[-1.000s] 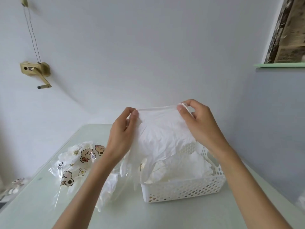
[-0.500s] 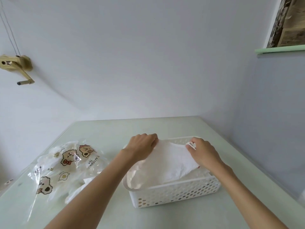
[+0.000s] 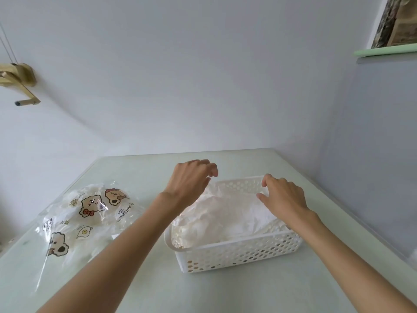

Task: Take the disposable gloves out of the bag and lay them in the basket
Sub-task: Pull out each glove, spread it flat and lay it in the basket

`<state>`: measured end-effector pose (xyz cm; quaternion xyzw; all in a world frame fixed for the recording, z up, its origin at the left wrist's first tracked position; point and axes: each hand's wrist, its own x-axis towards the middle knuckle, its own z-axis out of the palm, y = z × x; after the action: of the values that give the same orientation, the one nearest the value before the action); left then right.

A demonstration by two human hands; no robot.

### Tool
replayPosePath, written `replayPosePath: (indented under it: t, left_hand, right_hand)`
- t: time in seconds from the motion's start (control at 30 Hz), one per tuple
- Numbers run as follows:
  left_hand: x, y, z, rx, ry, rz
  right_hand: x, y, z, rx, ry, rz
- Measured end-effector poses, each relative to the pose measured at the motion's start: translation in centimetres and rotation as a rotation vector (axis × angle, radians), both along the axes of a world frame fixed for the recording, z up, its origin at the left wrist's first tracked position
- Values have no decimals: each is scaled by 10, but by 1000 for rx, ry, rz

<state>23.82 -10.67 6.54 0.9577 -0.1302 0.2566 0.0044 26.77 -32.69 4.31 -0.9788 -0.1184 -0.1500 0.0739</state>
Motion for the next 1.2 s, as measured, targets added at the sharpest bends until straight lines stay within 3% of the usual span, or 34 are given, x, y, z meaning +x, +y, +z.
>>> replayPosePath:
  t: [0.1,0.2,0.3,0.37,0.5,0.63,0.83,0.97,1.07,1.2]
  left_hand:
    - [-17,-3,-6,-46,336,-127]
    - [-31,-7,-17,-50,725,-70]
    - [-34,-10,-22,35,801,-9]
    - [-33,-14,-26,120,865,46]
    - [-33,-21,-35,192,985,107]
    - [-32,-27,-34,190,1002,148]
    - [-50,-16,-9,12,906,122]
    - [-58,-8,-17,103,867,120]
    - [-68,-11,-16,50,683,48]
    - [-93,7,9,-269,437,-25]
  right_hand:
    - [-4,-2,8,116,-15,5]
    - [-14,3,18,260,-24,144]
    - [-18,14,18,117,339,337]
    - [-14,16,17,-83,589,304]
    - [-3,7,14,-189,765,213]
    - [2,5,4,-215,793,210]
    - [-5,-21,22,125,615,296]
    - [-7,-23,13,101,541,259]
    - [-10,-19,4,113,545,208]
    - [-22,-3,19,236,303,204]
